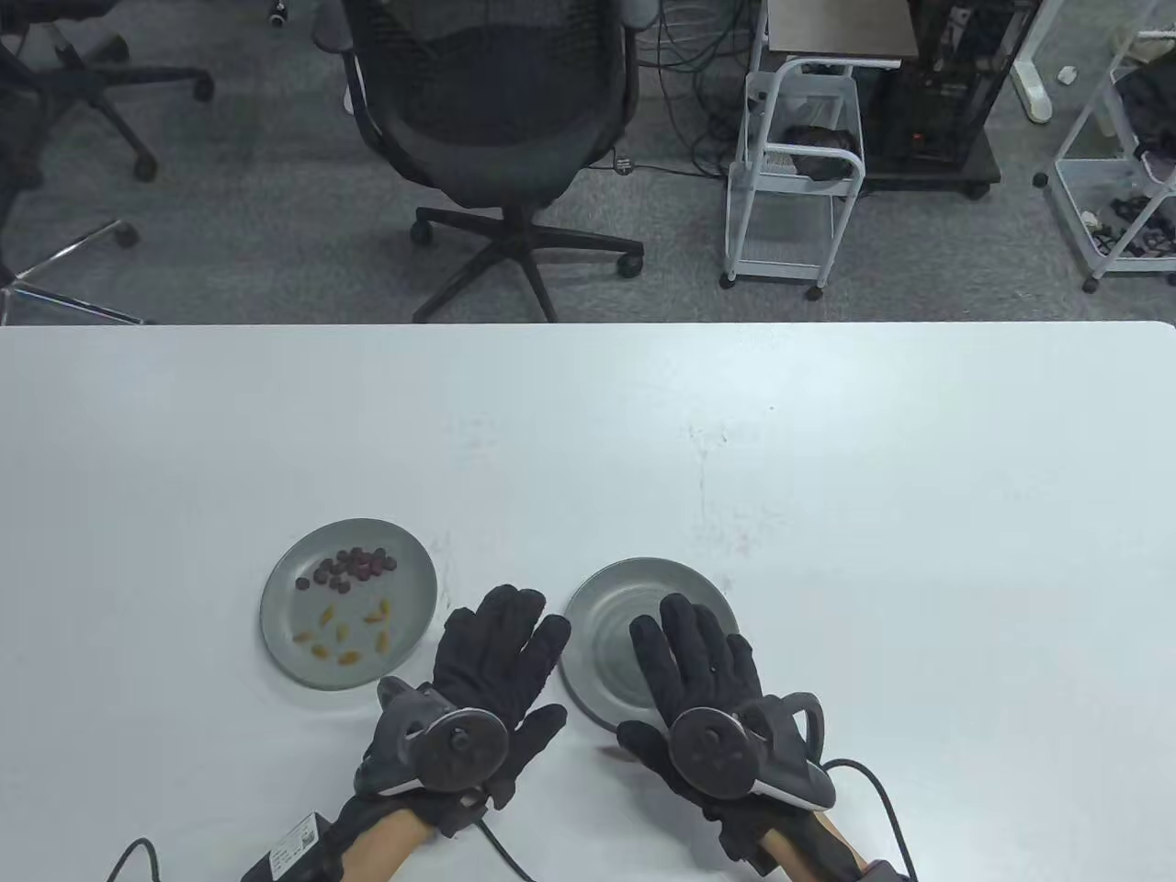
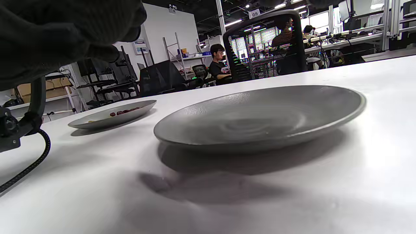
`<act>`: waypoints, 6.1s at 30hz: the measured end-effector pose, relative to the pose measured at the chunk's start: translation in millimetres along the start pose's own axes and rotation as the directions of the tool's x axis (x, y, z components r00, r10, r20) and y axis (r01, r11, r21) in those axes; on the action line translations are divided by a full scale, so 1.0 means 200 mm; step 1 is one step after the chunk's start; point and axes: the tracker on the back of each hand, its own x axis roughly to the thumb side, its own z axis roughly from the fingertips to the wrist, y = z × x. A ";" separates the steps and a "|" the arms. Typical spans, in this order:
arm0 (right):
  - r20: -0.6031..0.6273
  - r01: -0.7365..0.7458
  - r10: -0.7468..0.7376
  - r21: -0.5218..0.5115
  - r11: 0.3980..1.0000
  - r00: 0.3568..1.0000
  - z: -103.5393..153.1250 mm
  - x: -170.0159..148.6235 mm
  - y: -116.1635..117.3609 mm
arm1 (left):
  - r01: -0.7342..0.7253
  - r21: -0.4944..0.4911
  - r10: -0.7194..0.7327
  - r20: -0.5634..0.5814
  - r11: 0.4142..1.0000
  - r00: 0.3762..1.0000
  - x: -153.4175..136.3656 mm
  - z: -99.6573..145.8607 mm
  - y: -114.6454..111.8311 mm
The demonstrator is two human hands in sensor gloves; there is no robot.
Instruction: Pick raisins with hand pinch into plate
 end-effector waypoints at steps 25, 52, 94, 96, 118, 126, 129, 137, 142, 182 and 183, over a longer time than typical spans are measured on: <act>-0.014 0.033 -0.031 0.089 0.995 0.999 -0.03 -0.04 0.04 | -0.054 -0.061 0.044 -0.161 0.997 0.986 -0.41 -0.07 0.34; -0.012 0.133 -0.133 0.152 0.979 0.991 -0.05 -0.09 0.07 | -0.295 -0.225 -0.012 -0.813 0.929 0.582 -1.54 0.05 0.19; -0.047 0.132 -0.129 0.063 0.989 0.990 -0.05 -0.17 0.03 | -0.560 0.265 0.601 -0.548 0.785 0.583 -0.54 0.17 0.21; -0.055 0.121 -0.119 0.035 0.992 0.991 -0.05 -0.16 0.02 | -0.573 0.308 0.639 -0.516 0.759 0.570 -0.51 0.21 0.15; -0.029 -0.251 0.251 0.004 0.968 0.967 -0.23 0.44 -0.09 | -0.618 0.341 0.692 -0.509 0.709 0.513 -0.47 0.25 0.06; -0.026 -0.317 0.316 -0.023 0.948 0.948 -0.22 0.45 0.01 | -0.629 0.342 0.700 -0.510 0.699 0.500 -0.47 0.25 0.04; 0.009 -0.312 0.313 -0.064 0.948 0.950 -0.20 0.45 0.04 | -0.633 0.332 0.696 -0.518 0.700 0.497 -0.48 0.25 0.03; 0.082 -0.333 0.341 -0.098 0.938 0.936 -0.16 0.46 0.08 | -0.635 0.317 0.688 -0.524 0.705 0.502 -0.47 0.25 0.00; 0.098 -0.315 0.331 -0.146 0.938 0.939 -0.14 0.45 0.06 | -0.656 0.333 0.718 -0.493 0.678 0.492 -0.47 0.24 0.00; -0.279 -0.247 0.249 0.043 0.968 0.927 -0.33 -0.19 0.14 | -0.666 0.342 0.729 -0.494 0.664 0.474 -0.48 0.23 -0.03; -0.282 -0.242 0.237 0.015 0.970 0.930 -0.32 -0.19 0.12 | -0.666 0.341 0.730 -0.493 0.663 0.474 -0.48 0.23 -0.03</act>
